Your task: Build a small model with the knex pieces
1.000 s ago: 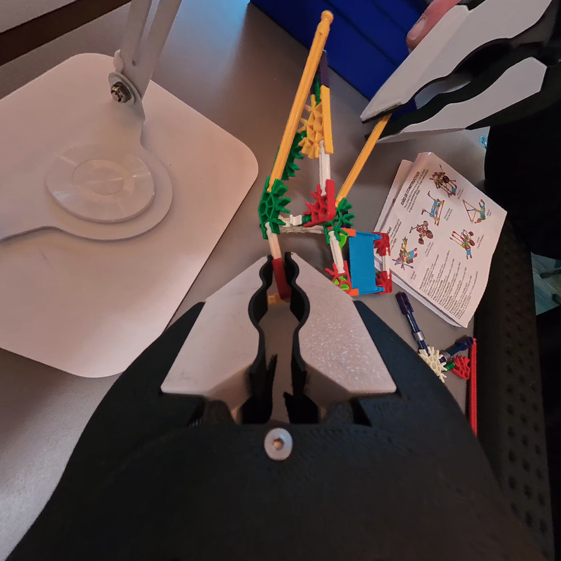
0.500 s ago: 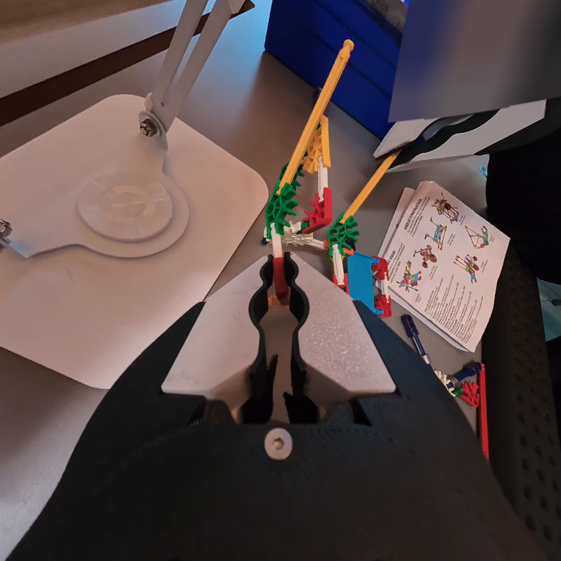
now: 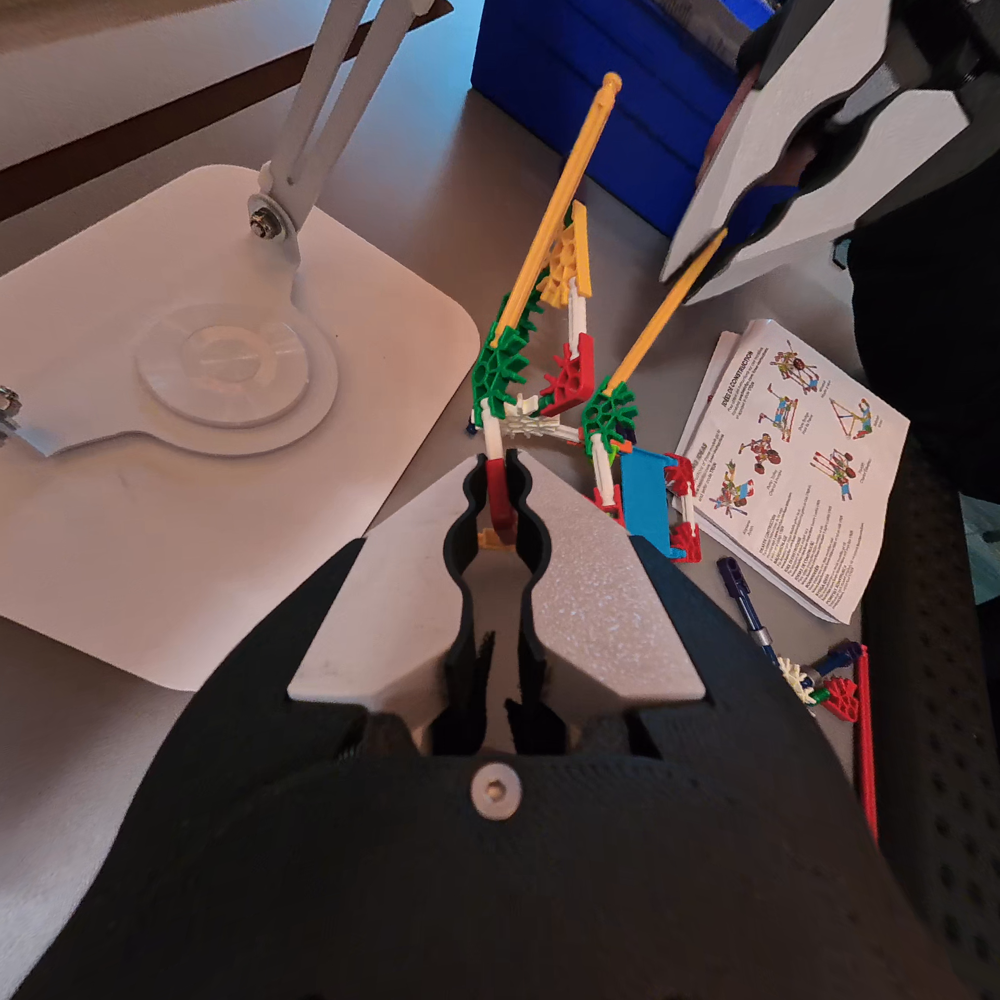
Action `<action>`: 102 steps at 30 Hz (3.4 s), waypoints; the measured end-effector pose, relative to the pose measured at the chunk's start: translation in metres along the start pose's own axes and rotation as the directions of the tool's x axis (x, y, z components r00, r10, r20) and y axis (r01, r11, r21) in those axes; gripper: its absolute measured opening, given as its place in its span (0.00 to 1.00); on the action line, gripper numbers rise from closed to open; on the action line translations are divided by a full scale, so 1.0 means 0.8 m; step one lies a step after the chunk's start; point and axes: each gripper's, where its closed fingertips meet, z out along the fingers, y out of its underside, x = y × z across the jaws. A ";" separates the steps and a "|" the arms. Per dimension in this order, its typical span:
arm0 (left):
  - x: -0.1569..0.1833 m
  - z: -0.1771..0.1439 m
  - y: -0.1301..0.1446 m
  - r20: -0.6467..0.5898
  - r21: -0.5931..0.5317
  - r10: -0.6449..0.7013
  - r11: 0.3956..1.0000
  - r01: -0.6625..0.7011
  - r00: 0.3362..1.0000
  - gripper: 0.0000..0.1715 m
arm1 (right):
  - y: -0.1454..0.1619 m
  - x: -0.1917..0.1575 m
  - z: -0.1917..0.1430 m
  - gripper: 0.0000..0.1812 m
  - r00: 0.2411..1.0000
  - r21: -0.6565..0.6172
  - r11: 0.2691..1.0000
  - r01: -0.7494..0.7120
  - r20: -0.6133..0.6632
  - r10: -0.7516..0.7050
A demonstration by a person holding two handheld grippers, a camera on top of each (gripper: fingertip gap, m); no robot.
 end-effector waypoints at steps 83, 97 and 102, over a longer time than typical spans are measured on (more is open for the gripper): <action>-0.007 0.010 0.005 0.013 0.004 0.028 1.000 -0.028 1.000 0.03 | 0.001 -0.004 0.014 0.01 0.990 0.018 0.990 0.139 -0.019 -0.138; -0.003 0.011 0.023 0.050 -0.086 0.177 0.981 -0.172 0.983 0.30 | -0.005 -0.010 0.016 0.01 0.997 0.068 0.996 0.054 0.050 -0.057; 0.010 0.012 0.032 0.048 -0.147 0.274 0.953 -0.265 0.960 0.47 | -0.006 -0.013 0.017 0.01 0.996 0.073 0.997 0.040 0.071 -0.045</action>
